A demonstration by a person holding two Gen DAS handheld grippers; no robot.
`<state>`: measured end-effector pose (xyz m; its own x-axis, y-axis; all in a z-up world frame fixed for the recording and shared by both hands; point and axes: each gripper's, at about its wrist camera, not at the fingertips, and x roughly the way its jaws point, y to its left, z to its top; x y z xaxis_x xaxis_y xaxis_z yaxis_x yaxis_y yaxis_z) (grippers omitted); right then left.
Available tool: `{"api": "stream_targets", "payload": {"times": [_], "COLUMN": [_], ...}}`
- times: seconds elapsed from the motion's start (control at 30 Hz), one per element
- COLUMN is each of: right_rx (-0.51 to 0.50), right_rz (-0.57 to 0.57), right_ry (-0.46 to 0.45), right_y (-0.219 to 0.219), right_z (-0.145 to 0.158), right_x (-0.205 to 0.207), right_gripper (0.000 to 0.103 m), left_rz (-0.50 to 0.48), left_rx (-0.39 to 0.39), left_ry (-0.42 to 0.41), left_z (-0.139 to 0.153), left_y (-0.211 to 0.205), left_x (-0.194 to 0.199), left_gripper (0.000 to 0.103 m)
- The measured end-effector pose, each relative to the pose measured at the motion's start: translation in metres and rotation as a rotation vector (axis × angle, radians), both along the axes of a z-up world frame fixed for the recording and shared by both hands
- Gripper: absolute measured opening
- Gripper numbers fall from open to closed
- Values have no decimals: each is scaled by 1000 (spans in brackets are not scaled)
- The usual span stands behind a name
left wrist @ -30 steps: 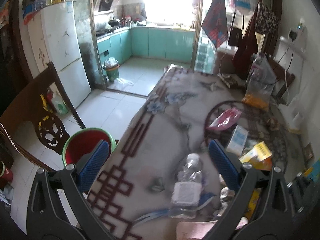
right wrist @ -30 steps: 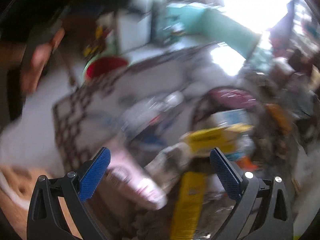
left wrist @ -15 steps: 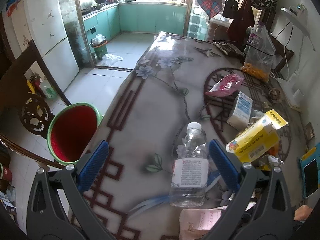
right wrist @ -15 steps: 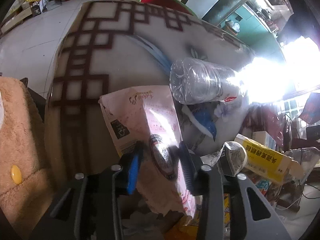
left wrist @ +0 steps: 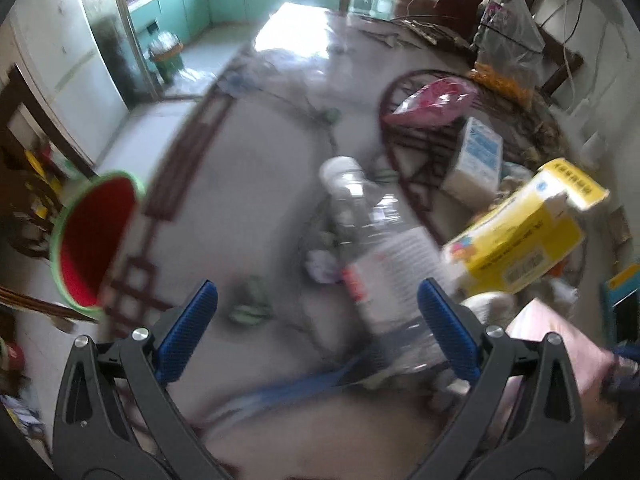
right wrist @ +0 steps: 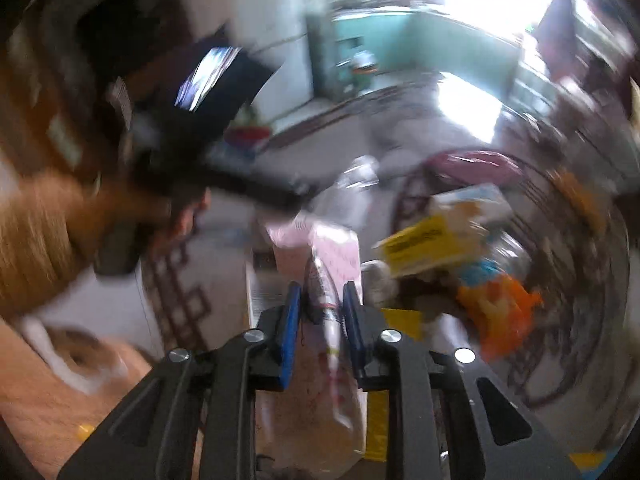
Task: Collect trash
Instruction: 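Grasp the clear water bottle with the left gripper while the right gripper grasps the pink milk carton, then carry the bottle and carton with both grippers over the red bucket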
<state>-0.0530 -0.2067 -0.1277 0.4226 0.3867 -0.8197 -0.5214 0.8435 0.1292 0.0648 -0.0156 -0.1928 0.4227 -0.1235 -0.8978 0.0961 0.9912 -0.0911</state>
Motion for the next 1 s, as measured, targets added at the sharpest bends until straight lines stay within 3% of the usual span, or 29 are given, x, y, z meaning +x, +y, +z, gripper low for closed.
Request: {"api": "stream_targets", "payload": {"times": [0.1,0.2,0.3,0.33,0.37,0.4,0.43,0.5,0.53,0.57,0.7,0.73,0.77,1.0], "right_rx": [31,35,-14,-38,-58,-70,-81,-113,-125,-130,-186,-206,-204,-158], "right_rz": [-112,-180,-178,-173,-159,-147,-134,-121,-119,-113,-88,-86,-80,-80], "right_ry": [-19,-9,31,51,85,112,137,162,167,170,208,219,234,174], "right_y": [-21,-36,-35,-34,-32,-28,-25,-21,-19,-16,-8,-5,-4,0], "right_z": [7,4,-6,-14,-22,-30,-39,-48,-51,-54,-71,-75,-79,-51], "right_x": [3,6,10,10,10,8,8,7,6,3,6,6,5,9], "right_gripper": [16,16,16,16,17,17,20,36,63,78,76,71,43,39], "left_rz": [16,21,45,56,70,70,60,37,33,38,44,42,41,35], "left_rx": [-55,-18,-18,-34,-32,-25,-15,-3,-1,4,25,26,29,19], "left_ry": [31,65,125,138,156,169,151,149,145,130,50,36,10,-80], "left_z": [-5,-22,-41,-45,-50,-55,-56,-56,-56,-52,-31,-26,-18,22], "left_y": [-13,-26,-27,-26,-23,-22,-21,-22,-21,-18,-9,-8,-6,9], "left_x": [13,25,30,30,29,29,28,26,25,23,12,10,6,-4], "left_gripper": [98,98,91,83,65,56,56,56,55,55,55,55,55,56]}}
